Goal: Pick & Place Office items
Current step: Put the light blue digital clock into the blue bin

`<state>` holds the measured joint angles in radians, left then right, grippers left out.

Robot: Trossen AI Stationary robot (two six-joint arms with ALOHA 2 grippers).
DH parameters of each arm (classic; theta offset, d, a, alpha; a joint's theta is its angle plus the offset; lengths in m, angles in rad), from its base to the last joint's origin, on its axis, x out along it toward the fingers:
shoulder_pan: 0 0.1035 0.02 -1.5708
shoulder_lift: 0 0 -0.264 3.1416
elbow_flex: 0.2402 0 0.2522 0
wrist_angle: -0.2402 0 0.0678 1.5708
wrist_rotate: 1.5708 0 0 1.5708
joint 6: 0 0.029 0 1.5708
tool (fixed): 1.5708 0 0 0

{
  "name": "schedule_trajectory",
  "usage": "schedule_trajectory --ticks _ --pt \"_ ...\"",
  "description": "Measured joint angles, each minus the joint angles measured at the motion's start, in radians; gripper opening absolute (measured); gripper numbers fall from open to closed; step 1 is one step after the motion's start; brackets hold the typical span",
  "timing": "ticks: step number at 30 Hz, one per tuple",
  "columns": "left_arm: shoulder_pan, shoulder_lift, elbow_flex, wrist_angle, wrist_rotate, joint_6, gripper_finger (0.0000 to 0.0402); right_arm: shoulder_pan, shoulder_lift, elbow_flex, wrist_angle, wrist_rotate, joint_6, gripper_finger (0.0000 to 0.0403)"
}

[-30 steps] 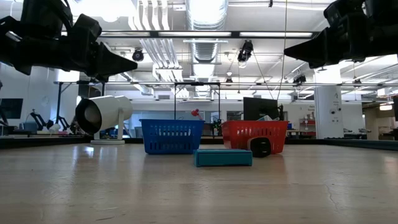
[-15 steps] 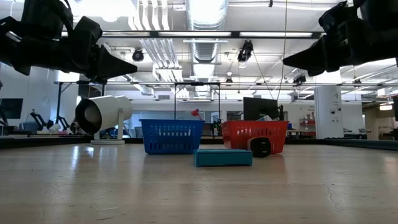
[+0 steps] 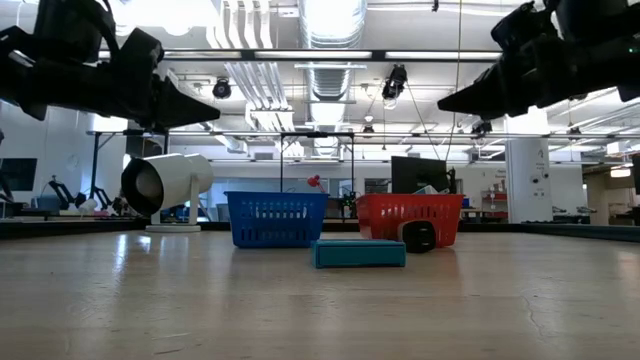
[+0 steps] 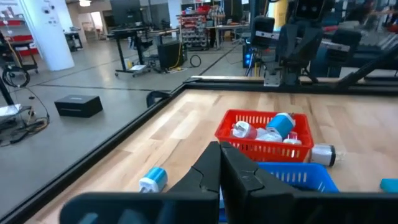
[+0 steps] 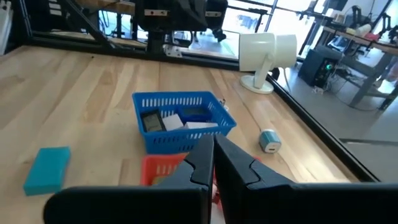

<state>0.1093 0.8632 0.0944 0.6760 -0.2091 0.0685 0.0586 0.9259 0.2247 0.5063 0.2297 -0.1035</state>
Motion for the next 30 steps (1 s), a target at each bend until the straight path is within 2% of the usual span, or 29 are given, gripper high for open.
schedule_trajectory --ticks 3,8,14,17,24,30 --pt "0.0 -0.018 0.0 -0.01 0.0 -0.041 0.0006 0.0 0.003 0.008 0.017 -0.043 0.002 0.0008" --pt "0.001 -0.093 0.0 -0.089 0.0 -0.025 0.0003 0.003 -0.042 -0.009 0.162 -0.181 0.0 0.0008" --pt "-0.001 -0.161 0.0 -0.18 0.003 -0.02 0.0009 0.003 -0.127 -0.046 0.156 -0.185 0.056 0.0008" --pt "-0.001 -0.173 0.0 -0.183 0.003 -0.022 0.0012 0.003 -0.155 -0.056 0.155 -0.165 0.053 0.0008" --pt "-0.001 -0.183 0.0 -0.206 -0.002 -0.05 0.0004 0.003 -0.187 -0.062 0.097 -0.026 0.117 0.0008" --pt "-0.001 -0.183 0.0 -0.206 -0.008 -0.059 0.0012 0.002 -0.179 -0.062 0.066 -0.01 0.1 0.0008"
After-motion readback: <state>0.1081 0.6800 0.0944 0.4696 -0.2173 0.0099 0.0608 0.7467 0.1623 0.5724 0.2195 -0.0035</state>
